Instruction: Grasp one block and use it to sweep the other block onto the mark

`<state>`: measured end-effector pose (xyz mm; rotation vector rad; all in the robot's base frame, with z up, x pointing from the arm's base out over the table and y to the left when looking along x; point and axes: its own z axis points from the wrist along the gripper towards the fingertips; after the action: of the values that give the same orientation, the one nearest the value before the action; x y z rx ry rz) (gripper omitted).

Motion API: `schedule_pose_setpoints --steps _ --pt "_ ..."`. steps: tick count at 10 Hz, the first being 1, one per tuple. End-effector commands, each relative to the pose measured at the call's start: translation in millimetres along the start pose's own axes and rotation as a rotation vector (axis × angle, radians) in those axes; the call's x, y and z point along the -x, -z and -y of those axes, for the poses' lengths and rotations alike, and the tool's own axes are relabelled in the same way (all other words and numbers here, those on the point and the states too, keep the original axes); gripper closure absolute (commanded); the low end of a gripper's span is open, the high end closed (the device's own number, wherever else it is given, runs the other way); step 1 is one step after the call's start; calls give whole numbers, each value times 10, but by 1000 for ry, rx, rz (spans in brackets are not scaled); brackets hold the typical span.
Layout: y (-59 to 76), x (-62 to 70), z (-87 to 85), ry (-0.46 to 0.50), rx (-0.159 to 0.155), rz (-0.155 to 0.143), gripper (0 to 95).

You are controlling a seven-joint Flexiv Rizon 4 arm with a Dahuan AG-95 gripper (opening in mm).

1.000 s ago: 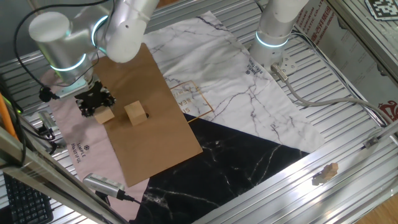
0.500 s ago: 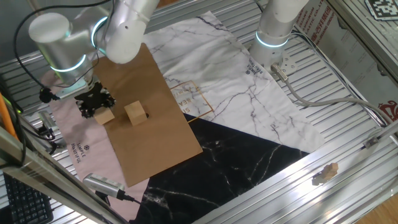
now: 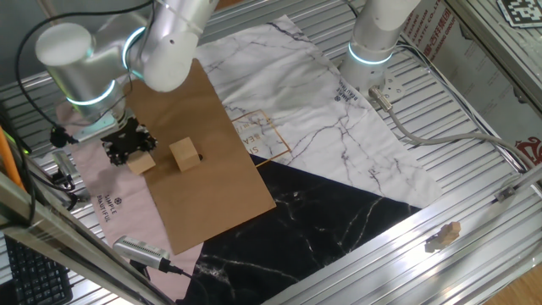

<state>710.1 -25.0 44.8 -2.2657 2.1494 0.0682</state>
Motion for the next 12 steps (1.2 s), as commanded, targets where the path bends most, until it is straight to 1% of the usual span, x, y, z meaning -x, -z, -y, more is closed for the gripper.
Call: schedule_pose_setpoints --steps 1,4,6,7,9,12 --pt "-20 59 1 -15 -2 1 950" --pt "-43 135 14 -41 -2 -4 950" --pt "-39 141 13 -72 -1 -4 950" --pt "-38 142 13 -106 -2 0 950" --pt "-33 145 10 -129 -2 -1 950" --pt "-38 163 14 -121 0 1 950"
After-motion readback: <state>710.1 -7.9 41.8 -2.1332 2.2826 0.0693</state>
